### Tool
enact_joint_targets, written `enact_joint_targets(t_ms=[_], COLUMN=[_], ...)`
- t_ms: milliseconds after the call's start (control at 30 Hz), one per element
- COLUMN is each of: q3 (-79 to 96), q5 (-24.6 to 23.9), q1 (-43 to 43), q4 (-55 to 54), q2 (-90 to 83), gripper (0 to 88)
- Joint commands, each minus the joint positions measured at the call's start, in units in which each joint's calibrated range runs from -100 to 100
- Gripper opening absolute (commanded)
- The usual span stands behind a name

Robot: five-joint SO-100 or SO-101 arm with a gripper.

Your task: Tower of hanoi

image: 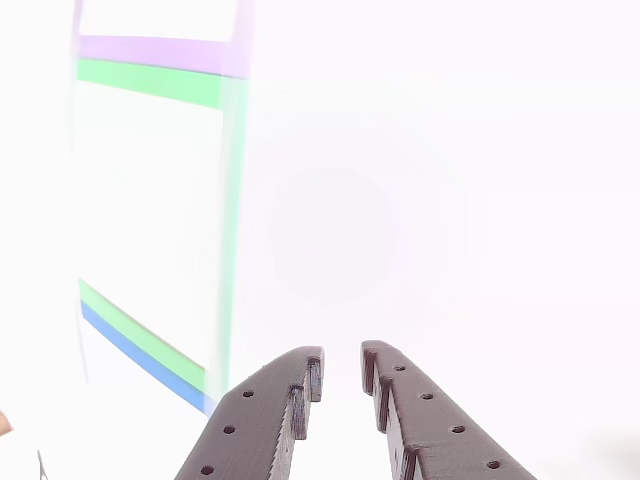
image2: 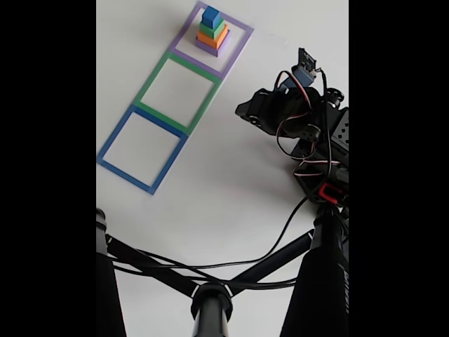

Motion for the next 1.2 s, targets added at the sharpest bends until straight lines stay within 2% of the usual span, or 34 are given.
enact_joint_targets(t_ms=[0, 600, 700, 767, 867, 967, 1067, 1167], q3=[-0.2, -0.2, -0.2, -0.4, -1.0, -5.4, -14.5, -25.1], q5=[1.1, 1.2, -1.5, 2.9, 13.2, 18.1, 25.6, 37.9], q1=[-0.5, -1.2, -0.5, 0.1, 0.4, 0.4, -0.3, -1.6], q4=[0.0, -0.1, 0.0, 0.0, -3.9, -10.1, -10.8, -10.4], q2=[-0.6, -0.6, -0.6, -0.1, 3.4, 10.3, 17.2, 23.9], gripper=[0.2, 0.1, 0.1, 0.0, 0.0, 0.0, 0.0, 0.0])
